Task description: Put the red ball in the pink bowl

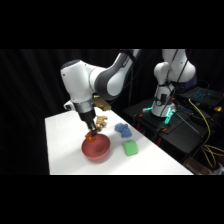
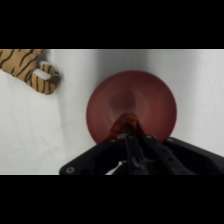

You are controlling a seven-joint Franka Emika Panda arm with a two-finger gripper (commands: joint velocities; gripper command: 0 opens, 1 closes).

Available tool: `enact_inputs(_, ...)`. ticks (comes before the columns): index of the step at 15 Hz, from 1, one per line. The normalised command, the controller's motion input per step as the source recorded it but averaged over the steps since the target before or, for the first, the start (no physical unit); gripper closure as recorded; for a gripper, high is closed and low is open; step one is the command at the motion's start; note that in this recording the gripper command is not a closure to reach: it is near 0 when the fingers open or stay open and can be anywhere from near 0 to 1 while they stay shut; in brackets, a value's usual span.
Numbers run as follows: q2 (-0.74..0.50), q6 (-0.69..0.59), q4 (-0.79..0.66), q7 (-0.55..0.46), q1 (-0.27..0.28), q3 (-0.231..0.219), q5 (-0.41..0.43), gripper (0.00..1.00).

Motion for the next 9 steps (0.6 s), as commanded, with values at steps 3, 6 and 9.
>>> enact_inputs(3,-0.03,0.05,-0.01,-0.18,-0.08,0.064,0.119,0.0)
enact_inputs(6,-0.07,-0.11,0.01,-0.15,-0.059,0.059,0.094,0.0)
enact_inputs(9,-0.09,-0.17,0.04,-0.18,-0.065,0.066,0.104,0.0)
